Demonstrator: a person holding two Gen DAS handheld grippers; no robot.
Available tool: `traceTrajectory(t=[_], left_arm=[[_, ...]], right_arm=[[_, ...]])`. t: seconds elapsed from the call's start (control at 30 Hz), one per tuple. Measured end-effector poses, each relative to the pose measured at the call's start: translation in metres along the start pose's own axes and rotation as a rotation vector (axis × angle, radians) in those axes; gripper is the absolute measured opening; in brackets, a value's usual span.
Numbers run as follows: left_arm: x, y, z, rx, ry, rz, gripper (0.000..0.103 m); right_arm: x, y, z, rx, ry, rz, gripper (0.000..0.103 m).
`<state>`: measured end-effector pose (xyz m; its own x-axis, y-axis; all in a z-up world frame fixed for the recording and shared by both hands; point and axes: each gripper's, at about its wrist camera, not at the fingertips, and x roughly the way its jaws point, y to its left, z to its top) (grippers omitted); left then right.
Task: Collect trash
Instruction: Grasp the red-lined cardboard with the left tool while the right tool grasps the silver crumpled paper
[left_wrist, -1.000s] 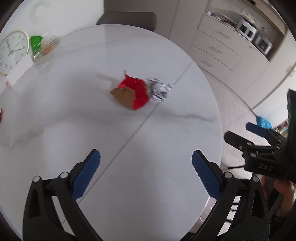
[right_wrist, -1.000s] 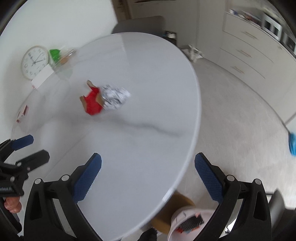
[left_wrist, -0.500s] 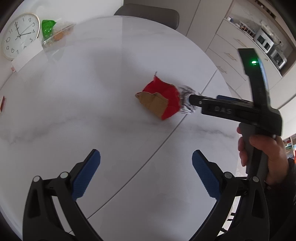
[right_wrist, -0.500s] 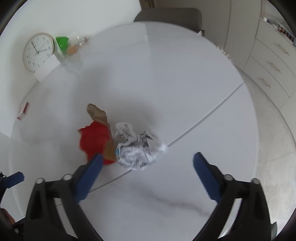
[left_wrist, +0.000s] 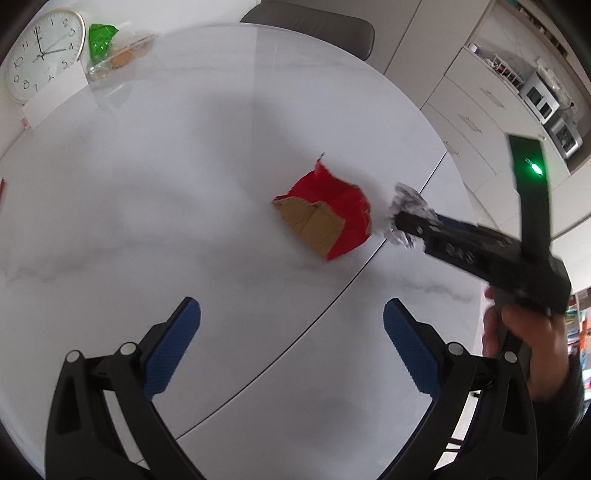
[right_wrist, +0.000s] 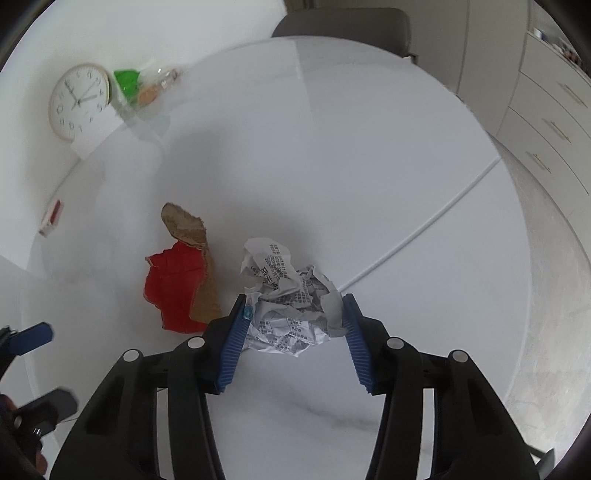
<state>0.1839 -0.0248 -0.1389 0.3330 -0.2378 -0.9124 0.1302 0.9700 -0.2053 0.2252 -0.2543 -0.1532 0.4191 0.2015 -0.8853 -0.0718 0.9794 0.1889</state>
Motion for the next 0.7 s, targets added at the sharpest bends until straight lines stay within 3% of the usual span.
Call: traceTrajectory(t=[0.23, 0.5, 0.7], left_arm=[[0.040, -0.023, 0.029, -0.073, 0.035, -0.012, 0.095], [0.087, -0.029, 0.053, -0.220, 0.060, 0.057, 0.095], [0.108, -0.038, 0.058, -0.222, 0.078, 0.104, 0.094]], right_arm=[[-0.028, -0.022, -0.018, 0.071, -0.033, -0.007, 0.051], [-0.041, -0.044, -0.045, 0.158, -0.032, -0.018, 0.051], [-0.041, -0.048, -0.051, 0.188, -0.035, -0.017, 0.051]])
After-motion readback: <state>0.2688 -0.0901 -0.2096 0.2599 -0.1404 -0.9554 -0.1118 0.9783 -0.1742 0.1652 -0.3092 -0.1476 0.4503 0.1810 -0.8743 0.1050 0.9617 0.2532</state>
